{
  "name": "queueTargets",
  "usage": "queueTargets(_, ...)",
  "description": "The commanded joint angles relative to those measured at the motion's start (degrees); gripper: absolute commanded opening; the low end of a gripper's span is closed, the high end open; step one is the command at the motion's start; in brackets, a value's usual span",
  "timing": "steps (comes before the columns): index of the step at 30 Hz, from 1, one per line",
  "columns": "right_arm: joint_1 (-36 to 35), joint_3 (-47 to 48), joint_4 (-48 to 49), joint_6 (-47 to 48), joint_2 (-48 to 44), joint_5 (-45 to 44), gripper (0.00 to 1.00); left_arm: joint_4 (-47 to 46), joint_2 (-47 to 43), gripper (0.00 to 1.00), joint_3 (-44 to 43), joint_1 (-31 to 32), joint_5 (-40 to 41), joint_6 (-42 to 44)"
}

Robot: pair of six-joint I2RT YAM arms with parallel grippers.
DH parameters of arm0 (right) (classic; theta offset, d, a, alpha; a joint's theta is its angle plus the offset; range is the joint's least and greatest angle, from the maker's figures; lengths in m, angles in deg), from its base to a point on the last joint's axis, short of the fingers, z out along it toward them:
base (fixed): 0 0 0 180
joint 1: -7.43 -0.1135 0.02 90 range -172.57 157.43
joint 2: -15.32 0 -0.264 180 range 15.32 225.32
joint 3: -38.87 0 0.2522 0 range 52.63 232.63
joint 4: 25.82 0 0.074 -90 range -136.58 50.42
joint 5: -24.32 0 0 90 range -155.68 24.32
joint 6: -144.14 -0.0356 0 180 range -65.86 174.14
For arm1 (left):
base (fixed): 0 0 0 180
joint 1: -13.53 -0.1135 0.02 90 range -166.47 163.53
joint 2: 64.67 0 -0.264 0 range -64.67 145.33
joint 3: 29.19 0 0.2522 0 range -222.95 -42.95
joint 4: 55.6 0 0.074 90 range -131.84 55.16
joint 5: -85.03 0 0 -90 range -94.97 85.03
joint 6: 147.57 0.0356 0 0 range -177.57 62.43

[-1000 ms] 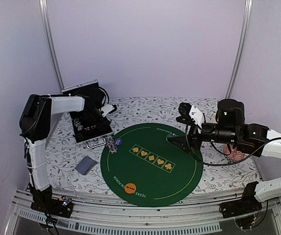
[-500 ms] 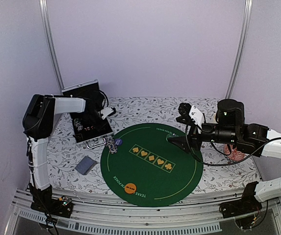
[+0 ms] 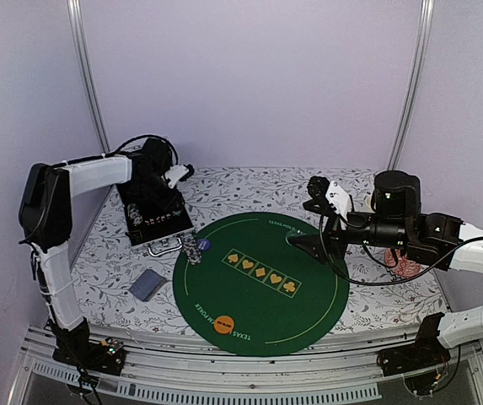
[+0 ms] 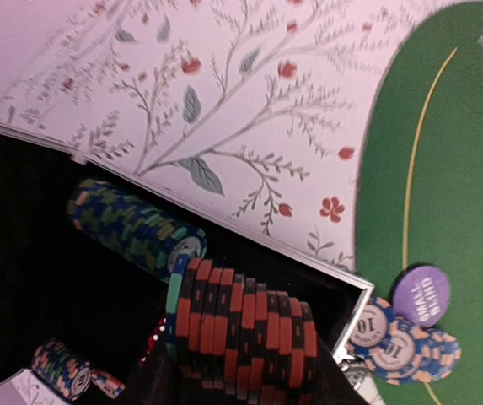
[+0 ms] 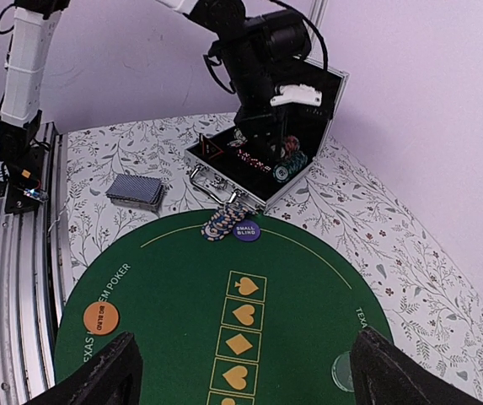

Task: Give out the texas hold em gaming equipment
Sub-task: Pick up the pile of poker chips from the chip case, then place the poker chips pile at the big blind area.

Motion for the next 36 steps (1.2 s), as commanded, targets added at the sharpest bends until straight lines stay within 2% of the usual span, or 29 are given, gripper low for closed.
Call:
queueTargets(1, 0.2, 0.9, 0.2, -1.1, -1.2, -1.6, 0.88, -1.6, -11.7, 0.00, 0.0, 0.3, -5.6, -8.9)
queueTargets(6, 0.2, 2.0, 0.2, -2.3, -1.2, -3.7, 0.87, -7.2, -19.8, 0.00, 6.9, 4.2, -20.9, -23.6)
queueTargets(11, -0.9, 5.1, -2.1, -3.7, 1.4, -5.3, 0.86, -19.3, -25.2, 0.00, 17.5, 13.9, -27.3, -42.2)
queueTargets(15, -4.5, 7.7, -4.4, -2.3, 6.9, -10.5, 0.85, -34.2, -27.7, 0.00, 27.0, 18.8, -31.9, -60.9)
queueTargets(18, -6.7, 9.5, -7.2, -0.5, 10.7, -12.8, 0.84, -40.0, -28.0, 0.00, 31.5, 22.2, -34.3, -69.0)
queueTargets(24, -12.9, 9.1, -8.9, -1.3, 13.6, -9.7, 0.82, -42.0, -24.1, 0.00, 33.5, 27.3, -39.9, -71.1)
queueTargets(28, -17.3, 5.7, -7.3, -4.7, 14.2, -11.7, 0.82, -49.0, -21.0, 0.00, 36.9, 30.0, -43.2, -75.3)
queueTargets(32, -18.1, 3.5, -7.7, -10.0, 13.9, -11.0, 0.82, -49.6, -17.3, 0.00, 38.1, 33.9, -46.2, -75.4)
queueTargets(36, -18.1, -0.7, -5.8, -14.9, 9.7, -8.5, 0.82, -49.1, -13.7, 0.00, 38.8, 37.6, -46.6, -74.9)
